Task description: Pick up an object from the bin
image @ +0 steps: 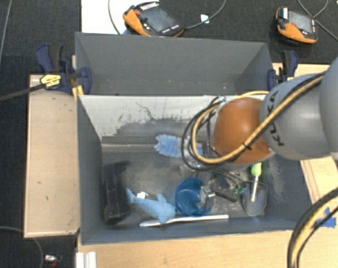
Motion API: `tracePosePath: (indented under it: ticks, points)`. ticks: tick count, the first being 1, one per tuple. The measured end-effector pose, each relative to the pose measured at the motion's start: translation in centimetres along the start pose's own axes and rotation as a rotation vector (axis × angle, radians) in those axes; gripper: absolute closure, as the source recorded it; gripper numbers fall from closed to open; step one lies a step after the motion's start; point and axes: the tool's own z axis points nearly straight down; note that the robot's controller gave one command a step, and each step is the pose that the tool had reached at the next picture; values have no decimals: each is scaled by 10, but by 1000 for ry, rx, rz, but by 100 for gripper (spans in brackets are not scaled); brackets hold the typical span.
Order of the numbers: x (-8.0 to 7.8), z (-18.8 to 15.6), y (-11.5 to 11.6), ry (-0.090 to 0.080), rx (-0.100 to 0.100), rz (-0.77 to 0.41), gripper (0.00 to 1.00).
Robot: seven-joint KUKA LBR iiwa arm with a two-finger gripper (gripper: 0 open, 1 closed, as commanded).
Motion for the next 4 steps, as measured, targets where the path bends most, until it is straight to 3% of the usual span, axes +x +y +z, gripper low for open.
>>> tracePosePath:
  ticks: [1,3,4]
  points:
    - [10,-1,39,2,-4,-688,100]
    - [10,-12,39,-2,-5,-683,100]
    - [11,-63,40,4,-9,-680,100]
